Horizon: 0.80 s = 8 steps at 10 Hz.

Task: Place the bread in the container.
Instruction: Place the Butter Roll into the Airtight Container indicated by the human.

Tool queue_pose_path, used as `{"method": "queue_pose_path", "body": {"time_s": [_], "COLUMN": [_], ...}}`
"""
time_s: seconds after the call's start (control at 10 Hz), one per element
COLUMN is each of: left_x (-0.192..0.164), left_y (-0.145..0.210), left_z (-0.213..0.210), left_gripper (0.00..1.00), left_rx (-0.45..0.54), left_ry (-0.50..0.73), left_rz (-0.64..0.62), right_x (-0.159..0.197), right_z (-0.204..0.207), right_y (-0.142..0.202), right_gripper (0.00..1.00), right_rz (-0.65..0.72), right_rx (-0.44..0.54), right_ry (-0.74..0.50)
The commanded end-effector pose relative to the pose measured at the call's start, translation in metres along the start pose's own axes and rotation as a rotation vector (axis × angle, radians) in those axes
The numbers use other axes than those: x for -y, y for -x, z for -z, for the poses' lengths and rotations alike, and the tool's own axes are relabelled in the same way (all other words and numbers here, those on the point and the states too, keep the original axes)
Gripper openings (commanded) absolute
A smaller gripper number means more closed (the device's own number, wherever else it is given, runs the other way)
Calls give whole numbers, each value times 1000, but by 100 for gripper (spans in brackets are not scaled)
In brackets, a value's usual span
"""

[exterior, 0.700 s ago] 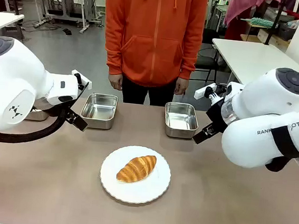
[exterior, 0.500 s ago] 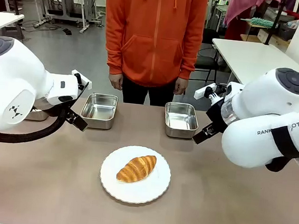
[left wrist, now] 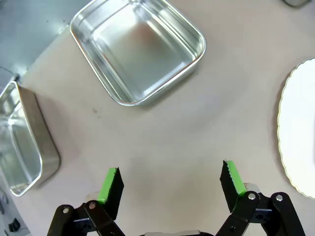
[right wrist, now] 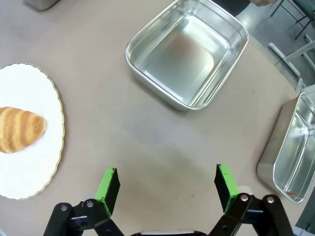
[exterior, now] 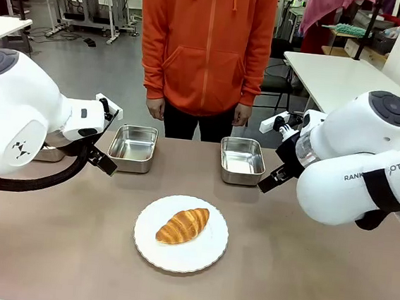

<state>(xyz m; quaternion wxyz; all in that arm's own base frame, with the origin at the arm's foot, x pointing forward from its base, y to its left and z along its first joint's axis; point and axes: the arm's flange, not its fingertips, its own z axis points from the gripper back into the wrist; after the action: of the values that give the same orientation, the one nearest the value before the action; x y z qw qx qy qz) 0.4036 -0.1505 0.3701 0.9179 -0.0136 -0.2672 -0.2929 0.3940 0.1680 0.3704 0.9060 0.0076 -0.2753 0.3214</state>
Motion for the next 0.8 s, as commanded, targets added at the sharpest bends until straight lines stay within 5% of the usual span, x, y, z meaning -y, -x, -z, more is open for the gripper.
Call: {"method": "queue_pose_path", "body": {"time_s": [0.0,0.3,0.7], "left_x": [0,-14,-120], "left_y": [0,-11,-21], "left_z": [0,-18,-90], "left_gripper": [100,100,100], "left_rx": [0,-4,-37], "left_ry": [0,63,212], "left_rz": [1,27,111], "right_x": [0,16,120], "right_z": [0,-18,-96], "right_y": [0,-13,-14], "right_gripper": [100,100,100], "right_rz": [3,24,44], "right_rx": [0,13,109], "right_ry": [-1,16,-54]}}
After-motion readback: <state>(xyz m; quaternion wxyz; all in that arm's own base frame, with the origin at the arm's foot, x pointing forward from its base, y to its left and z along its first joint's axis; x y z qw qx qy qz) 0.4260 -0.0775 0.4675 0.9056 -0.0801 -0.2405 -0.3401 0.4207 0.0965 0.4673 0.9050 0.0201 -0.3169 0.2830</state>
